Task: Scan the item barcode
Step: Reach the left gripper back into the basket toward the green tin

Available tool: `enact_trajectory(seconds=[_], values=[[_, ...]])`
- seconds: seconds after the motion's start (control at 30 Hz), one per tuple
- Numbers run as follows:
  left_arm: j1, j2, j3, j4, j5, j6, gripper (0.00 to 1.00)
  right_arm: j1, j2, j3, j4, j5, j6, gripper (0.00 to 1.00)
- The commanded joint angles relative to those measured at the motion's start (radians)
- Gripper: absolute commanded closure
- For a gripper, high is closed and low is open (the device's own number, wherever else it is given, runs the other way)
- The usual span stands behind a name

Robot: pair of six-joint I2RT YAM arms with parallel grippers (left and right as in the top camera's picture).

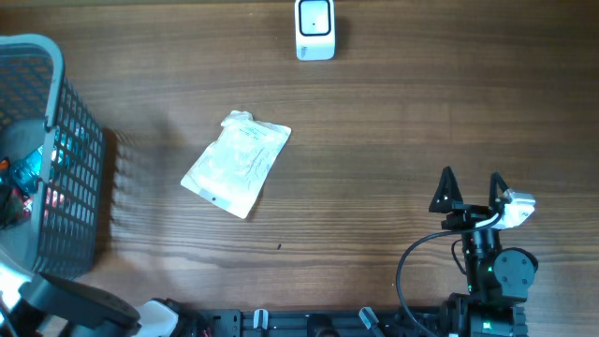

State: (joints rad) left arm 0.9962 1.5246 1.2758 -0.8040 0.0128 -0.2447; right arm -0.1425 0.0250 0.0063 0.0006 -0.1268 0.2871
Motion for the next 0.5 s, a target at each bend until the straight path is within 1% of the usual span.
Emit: enact_trajectory(seconds=[0.0,0.1,0.2,0.27,0.3,0.37,0.43,0.47], values=[[0.001,-0.091,0.025,0.009,0.098,-0.022,0.37,0.0,-0.002,-0.001,0.006,0.007,0.004,0.0],[0.0,-0.14,0.05,0.024,0.214,-0.026,0.37,0.0,-0.002,-0.001,0.006,0.007,0.003,0.0],[0.0,-0.21,0.066,0.079,0.358,-0.057,0.37,0.0,-0.002,-0.001,0.006,0.007,0.004,0.0],[0.0,-0.255,0.068,0.112,0.426,-0.105,0.37,0.0,-0.002,-0.001,0.006,0.007,0.004,0.0],[0.0,-0.288,0.068,0.145,0.498,-0.126,0.37,0.0,-0.002,-0.001,0.006,0.007,0.004,0.0],[-0.006,-0.331,0.068,0.187,0.597,-0.175,0.38,0.0,-0.002,-0.001,0.006,0.007,0.004,0.0],[-0.041,-0.363,0.068,0.216,0.657,-0.191,0.4,0.0,-0.002,-0.001,0.006,0.007,0.004,0.0],[-0.089,-0.384,0.068,0.219,0.664,-0.194,0.4,0.0,-0.002,-0.001,0.006,0.007,0.004,0.0]])
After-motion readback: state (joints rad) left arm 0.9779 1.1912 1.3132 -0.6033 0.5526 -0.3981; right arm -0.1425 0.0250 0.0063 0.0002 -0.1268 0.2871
